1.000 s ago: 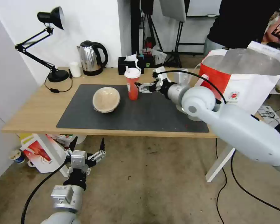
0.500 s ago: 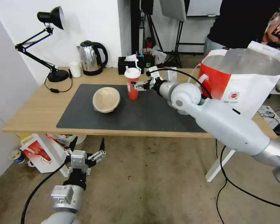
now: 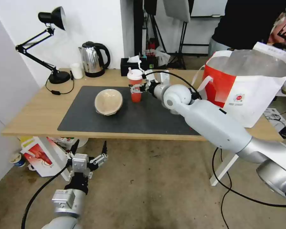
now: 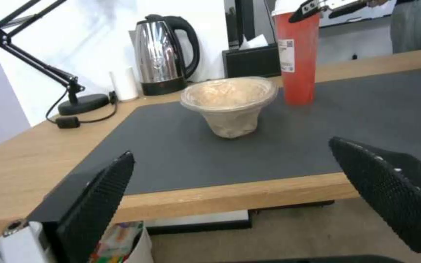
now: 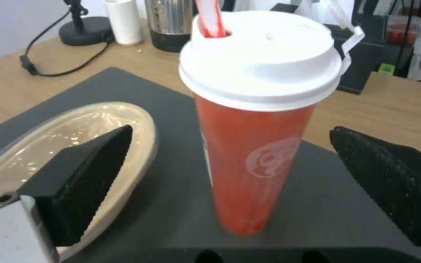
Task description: Pick up the trash from the table and place it into the takeout bag.
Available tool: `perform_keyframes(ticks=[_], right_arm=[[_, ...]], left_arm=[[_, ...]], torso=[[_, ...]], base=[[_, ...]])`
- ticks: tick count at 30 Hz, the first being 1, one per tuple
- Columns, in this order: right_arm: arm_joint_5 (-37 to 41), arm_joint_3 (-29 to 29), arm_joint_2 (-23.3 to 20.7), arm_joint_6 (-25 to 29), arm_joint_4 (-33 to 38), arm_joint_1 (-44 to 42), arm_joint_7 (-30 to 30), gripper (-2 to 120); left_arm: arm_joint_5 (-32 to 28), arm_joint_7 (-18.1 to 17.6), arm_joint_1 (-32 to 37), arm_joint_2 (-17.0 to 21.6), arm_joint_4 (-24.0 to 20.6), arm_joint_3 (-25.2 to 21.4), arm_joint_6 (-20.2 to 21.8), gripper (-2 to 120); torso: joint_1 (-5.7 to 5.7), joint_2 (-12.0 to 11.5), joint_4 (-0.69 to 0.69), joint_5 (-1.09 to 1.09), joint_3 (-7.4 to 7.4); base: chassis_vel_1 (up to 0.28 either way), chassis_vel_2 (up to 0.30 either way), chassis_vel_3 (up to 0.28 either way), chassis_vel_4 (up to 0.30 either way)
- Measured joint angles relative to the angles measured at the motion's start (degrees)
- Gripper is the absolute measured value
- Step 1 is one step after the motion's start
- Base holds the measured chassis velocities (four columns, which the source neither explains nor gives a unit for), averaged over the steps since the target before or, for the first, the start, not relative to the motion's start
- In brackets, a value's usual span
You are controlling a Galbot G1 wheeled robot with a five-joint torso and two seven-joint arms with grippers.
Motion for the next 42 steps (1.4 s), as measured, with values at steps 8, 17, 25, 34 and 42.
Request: perform_keyframes(ticks=[8, 17, 25, 34, 42], right_arm=[[-0.82, 0.97, 1.79, 0.44, -4.05, 0.30, -0.53, 100], [-1.46, 1.70, 3.21, 0.94, -7.08, 0.38, -1.16, 100], [-1.92, 2.19, 4.92, 1.80, -10.71, 0.57, -2.01, 100], [-2.56, 2.57, 6.55, 2.15, -13.10, 0.63, -2.89, 100], [-3.00, 2.36, 6.91, 2.15, -13.54, 0.62, -3.30, 100]], left_arm=[[0.00, 0.00, 0.00, 0.00, 0.00, 0.00, 0.00, 100], [0.00, 0.00, 0.00, 0.00, 0.00, 0.00, 0.00, 100], [0.00, 0.00, 0.00, 0.00, 0.00, 0.00, 0.00, 100], [0.00, 0.00, 0.00, 0.00, 0.00, 0.00, 0.00, 100], [0.00, 0.00, 0.00, 0.00, 0.00, 0.00, 0.00, 100]], torso=[[0.00, 0.00, 0.00, 0.00, 0.00], [0.00, 0.00, 0.00, 0.01, 0.00], [0.00, 0.00, 0.00, 0.00, 0.00], [0.00, 0.00, 0.00, 0.00, 0.00], [0.00, 0.00, 0.00, 0.00, 0.00]], base=[[0.000, 0.000, 0.000, 0.000], [0.000, 0.000, 0.000, 0.000], [0.000, 0.000, 0.000, 0.000], [0.000, 0.000, 0.000, 0.000], [0.000, 0.000, 0.000, 0.000]])
